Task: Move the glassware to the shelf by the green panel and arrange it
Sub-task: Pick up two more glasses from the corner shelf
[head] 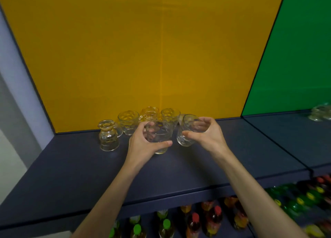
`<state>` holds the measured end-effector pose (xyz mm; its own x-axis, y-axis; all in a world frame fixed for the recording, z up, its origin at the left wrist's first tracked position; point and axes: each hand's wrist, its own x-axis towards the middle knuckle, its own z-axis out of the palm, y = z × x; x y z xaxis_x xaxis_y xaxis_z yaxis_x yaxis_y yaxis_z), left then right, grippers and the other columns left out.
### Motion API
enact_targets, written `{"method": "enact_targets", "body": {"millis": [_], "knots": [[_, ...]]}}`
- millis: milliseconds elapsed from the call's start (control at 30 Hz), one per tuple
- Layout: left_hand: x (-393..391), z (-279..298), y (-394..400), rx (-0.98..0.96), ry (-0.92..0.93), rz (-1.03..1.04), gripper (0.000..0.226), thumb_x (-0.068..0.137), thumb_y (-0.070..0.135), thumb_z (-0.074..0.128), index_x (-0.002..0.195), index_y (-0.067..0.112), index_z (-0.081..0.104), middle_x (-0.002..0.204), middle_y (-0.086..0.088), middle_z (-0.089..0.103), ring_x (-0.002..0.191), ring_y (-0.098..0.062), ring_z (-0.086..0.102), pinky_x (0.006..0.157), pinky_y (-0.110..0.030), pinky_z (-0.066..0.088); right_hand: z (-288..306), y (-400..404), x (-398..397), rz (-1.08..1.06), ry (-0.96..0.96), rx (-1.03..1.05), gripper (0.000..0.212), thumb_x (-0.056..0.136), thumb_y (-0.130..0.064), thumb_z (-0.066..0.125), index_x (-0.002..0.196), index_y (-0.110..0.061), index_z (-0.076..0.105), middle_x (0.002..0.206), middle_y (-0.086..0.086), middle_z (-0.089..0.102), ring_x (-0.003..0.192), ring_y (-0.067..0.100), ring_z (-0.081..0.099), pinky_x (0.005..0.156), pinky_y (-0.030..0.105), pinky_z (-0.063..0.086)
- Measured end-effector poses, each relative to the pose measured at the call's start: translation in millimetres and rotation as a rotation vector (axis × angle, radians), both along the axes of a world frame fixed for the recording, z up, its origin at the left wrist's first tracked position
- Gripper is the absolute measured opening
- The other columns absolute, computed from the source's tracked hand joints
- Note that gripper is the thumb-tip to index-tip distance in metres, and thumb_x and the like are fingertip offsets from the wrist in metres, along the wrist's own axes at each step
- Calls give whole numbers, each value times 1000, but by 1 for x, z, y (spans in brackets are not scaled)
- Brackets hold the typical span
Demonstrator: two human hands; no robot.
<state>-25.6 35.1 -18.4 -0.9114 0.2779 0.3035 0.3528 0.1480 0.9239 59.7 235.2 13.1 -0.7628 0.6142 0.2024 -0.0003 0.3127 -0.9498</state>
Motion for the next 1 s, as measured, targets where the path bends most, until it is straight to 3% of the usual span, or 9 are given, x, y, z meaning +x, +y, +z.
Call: {"method": "enact_targets", "body": {"millis": [133,267,400,633,900,1000], "knots": [[7,-1,28,2,-18,-78,76,50,36,100,115,28,61,102,8,67,93,-12,68,82,-29,57,-3,18,27,-45,82,-129,76,61,-11,95,126,-10,56,116,4,69,103,11,68,82,23,56],[22,-3,67,7,-43,-170,72,52,31,100,113,25,61,102,3,65,88,-13,66,74,-23,52,-5,49,68,-78,94,-133,69,67,1,88,127,-12,56,120,9,68,108,17,68,92,31,55],[49,-4,111,0,-63,-262,69,53,27,100,110,26,60,103,3,64,86,-10,64,69,-17,49,-7,81,113,-137,80,-80,71,65,-4,91,125,-18,57,117,3,68,109,15,66,97,34,53],[116,-1,190,-35,-41,-359,75,52,28,100,115,27,59,107,5,64,98,-10,66,77,-22,53,-17,144,191,-230,139,-133,75,60,-5,93,125,-14,56,117,3,69,109,16,67,98,36,54],[206,1,289,-38,-10,-370,72,52,36,100,113,30,60,105,6,64,93,-3,63,66,-7,46,-30,239,273,-219,140,-102,76,53,-15,98,119,-19,61,114,1,71,106,14,68,95,40,55],[235,3,327,-42,-4,-366,73,53,38,99,113,30,59,105,6,65,91,1,62,67,-6,45,-30,276,298,-194,126,-71,76,55,-18,98,121,-20,61,116,-2,70,107,11,67,92,34,56]]}}
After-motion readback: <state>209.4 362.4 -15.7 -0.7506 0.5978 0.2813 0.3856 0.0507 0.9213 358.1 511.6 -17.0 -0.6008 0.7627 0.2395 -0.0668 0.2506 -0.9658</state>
